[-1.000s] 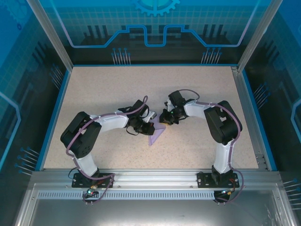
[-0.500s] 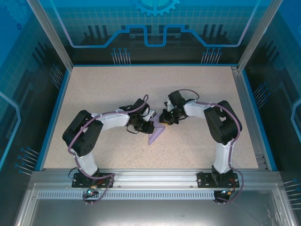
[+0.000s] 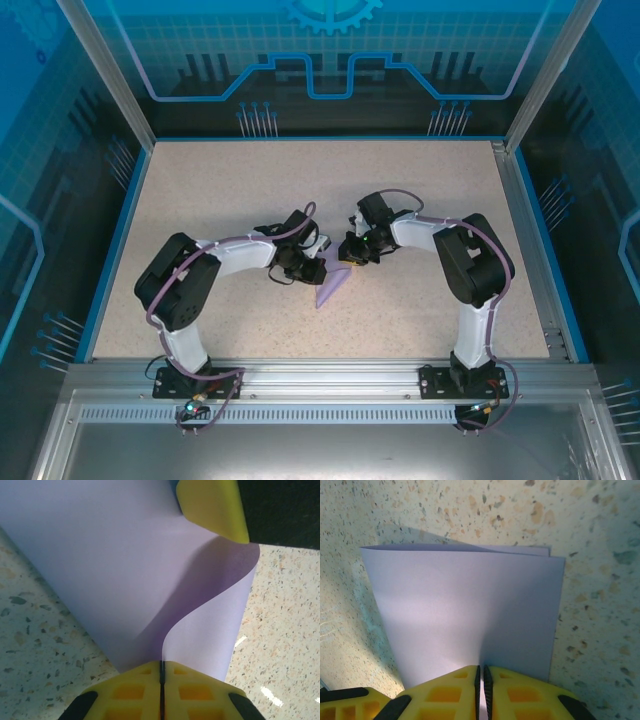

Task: Fold a paper plane with a square sheet of paper (pick it up from the middle)
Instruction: Third fold the triangle at the center of the table.

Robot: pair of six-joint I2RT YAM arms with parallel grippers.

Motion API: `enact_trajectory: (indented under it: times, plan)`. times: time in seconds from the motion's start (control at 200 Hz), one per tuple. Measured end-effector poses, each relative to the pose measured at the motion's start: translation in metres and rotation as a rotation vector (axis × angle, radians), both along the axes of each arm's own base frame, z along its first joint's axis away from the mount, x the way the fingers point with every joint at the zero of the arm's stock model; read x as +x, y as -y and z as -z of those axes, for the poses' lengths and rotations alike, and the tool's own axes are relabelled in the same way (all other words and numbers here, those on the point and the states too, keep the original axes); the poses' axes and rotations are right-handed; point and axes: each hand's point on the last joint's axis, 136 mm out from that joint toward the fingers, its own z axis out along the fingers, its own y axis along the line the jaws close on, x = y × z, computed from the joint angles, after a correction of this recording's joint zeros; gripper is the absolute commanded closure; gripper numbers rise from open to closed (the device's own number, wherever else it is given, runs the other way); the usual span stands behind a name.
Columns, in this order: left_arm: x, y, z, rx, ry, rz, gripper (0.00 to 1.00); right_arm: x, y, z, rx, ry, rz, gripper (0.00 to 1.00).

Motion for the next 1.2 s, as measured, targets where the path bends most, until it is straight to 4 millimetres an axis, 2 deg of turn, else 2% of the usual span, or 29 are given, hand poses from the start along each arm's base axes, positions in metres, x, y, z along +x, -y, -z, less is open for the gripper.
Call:
enact_trajectory:
  times: [0.27, 1.2]
  plan:
    - [-0.0008, -0.0011, 0.007, 0.012, -0.014, -0.001, 0.89, -0.0002, -0.0006, 0.0001, -0.003, 0.002, -0.002, 0.85]
    - [0.0015, -0.0017, 0.0084, 0.02, -0.01, -0.009, 0.89, 0.0001, -0.0011, -0.0002, -0.013, 0.006, -0.002, 0.83]
